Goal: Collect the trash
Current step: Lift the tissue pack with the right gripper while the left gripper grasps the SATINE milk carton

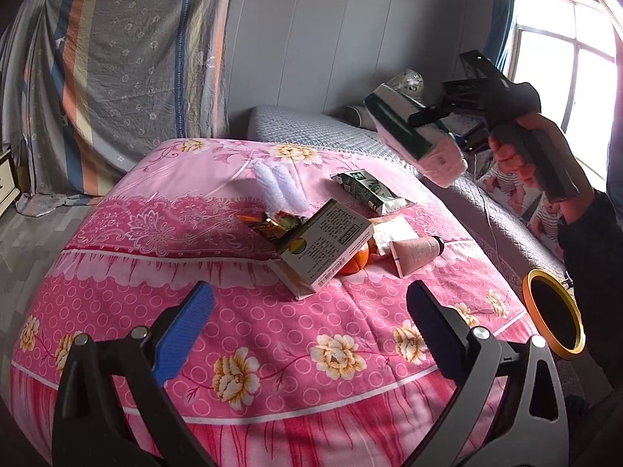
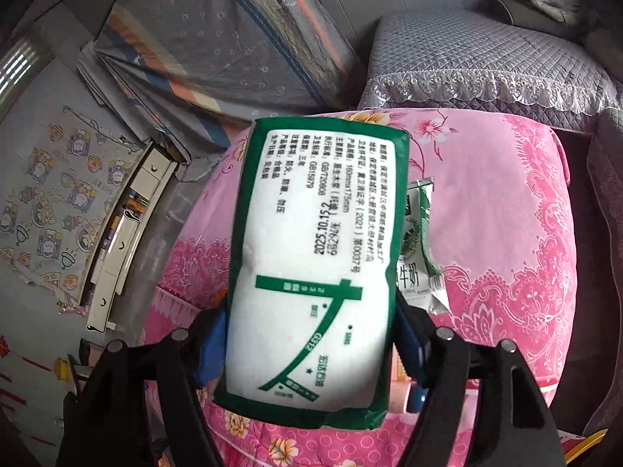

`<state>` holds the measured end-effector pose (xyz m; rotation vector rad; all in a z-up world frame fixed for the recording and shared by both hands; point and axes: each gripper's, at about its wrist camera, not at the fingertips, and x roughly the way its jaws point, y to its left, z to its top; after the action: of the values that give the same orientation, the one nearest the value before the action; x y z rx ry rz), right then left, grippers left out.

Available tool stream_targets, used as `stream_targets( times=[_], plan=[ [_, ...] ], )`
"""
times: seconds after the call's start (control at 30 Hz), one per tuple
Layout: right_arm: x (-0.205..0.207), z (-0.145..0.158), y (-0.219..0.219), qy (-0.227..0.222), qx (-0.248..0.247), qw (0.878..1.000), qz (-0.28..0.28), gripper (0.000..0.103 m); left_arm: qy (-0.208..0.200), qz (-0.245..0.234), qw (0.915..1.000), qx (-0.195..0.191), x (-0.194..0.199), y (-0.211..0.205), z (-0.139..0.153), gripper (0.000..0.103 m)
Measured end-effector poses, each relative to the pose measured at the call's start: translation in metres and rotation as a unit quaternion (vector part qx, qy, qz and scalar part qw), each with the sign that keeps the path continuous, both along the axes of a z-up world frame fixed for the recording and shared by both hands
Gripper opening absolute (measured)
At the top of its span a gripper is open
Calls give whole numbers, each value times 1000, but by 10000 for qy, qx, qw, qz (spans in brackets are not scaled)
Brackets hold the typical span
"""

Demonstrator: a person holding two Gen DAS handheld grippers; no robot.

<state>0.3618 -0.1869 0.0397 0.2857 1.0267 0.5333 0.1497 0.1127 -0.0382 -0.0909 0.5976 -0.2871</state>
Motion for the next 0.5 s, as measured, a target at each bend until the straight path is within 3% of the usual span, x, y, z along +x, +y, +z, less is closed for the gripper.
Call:
stream_targets(
  times=[0.2, 0.33, 0.5],
  plan=[
    [-83, -6, -98, -280, 375, 9975, -534, 69, 276, -512, 9980, 246, 47, -54, 18, 95],
    [-132, -19, -134, -366, 602, 9954, -657, 69, 636, -729, 9948, 312, 93, -96, 27, 95],
    [-176, -29, -163, -497, 877, 9923, -721, 69, 1309, -1000, 9863, 59, 168, -149, 29, 95]
  ],
)
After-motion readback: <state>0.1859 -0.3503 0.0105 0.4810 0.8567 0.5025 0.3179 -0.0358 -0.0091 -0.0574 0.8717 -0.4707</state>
